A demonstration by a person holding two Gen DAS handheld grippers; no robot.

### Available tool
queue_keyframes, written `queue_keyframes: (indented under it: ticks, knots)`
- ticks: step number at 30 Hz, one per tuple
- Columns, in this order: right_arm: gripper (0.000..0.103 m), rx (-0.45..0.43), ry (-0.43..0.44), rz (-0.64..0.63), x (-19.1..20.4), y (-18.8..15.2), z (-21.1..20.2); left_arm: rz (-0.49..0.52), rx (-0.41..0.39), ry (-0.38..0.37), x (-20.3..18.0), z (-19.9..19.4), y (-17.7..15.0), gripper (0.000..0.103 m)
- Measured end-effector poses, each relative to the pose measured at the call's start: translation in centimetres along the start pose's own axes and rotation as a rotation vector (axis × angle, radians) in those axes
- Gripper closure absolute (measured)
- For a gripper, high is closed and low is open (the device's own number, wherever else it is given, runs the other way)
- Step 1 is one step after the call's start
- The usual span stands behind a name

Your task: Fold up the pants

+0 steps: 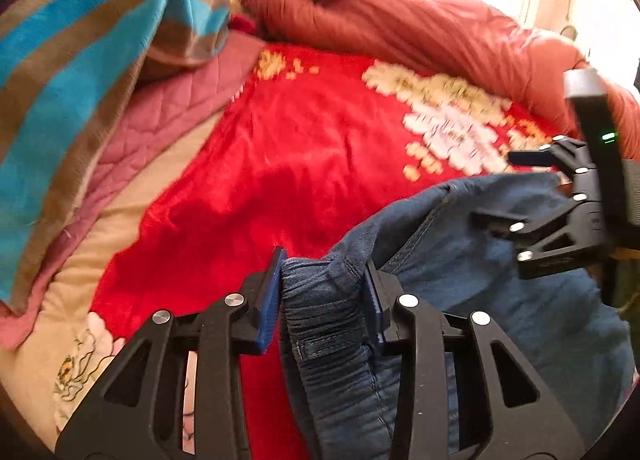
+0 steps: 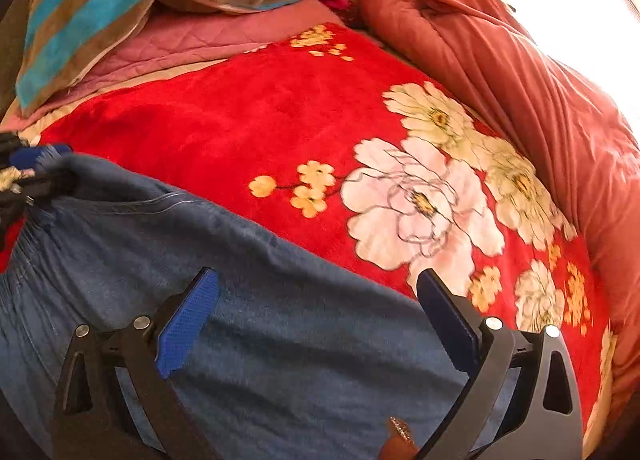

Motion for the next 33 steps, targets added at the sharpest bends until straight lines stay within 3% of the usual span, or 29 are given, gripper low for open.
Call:
queue_keyframes:
  ticks: [4,6,8,10,11,13,18,25,33]
  knots:
    - [0.008,0.0,0.021,-0.069,1.0,0.4,0.4,-0.005,-0.028,-0.021,-0.2,-1.0,-0.3,0.076]
    - [0.027,0.001,0.048,-0.103,2.0,0.4,0.4,-0.005,-0.028,-0.031,-0.3,-1.0,-0.6,0.076]
    - [0.055,0.01,0.083,-0.109,2.9,0.2,0.6,-0.005,-0.026,-0.033,-0.3,-0.9,-0.8,0.076]
    - [0.076,-0.004,0.114,-0.109,4.0,-0.3,0.3,0.0,-0.025,-0.025,-0.2,-0.9,-0.9,0.076]
    - [0.08,-0.012,0.104,-0.114,4.4,-0.4,0.0,0.004,-0.026,-0.02,-0.2,-0.9,-1.0,0.076]
    - [0.083,-0.041,0.083,-0.097,4.8,-0.8,-1.0,0.017,-0.031,0.0,-0.2,-1.0,-1.2,0.076]
    - [0.09,-0.136,0.132,0.036,4.0,-2.7,-5.5,0.012,-0.05,-0.001,-0.1,-1.9,-1.9,0.076]
    - [0.091,-0.224,0.179,0.142,4.8,-6.1,-11.3,0.102,-0.159,0.031,-2.1,-4.9,-2.6,0.076]
    - [0.092,-0.275,0.236,0.173,7.5,-10.4,-16.6,0.053,-0.129,-0.067,-2.4,-8.4,-4.3,0.076]
Point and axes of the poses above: each gripper's, at about its wrist camera, not at the fingertips, and z roughly the way its jaws point, x to its left, y to its top, the point moved 2 cm from there along z, roughly the way its jaws point, and after that the axes turned 2 degrees about y, right-handed, at the moved point
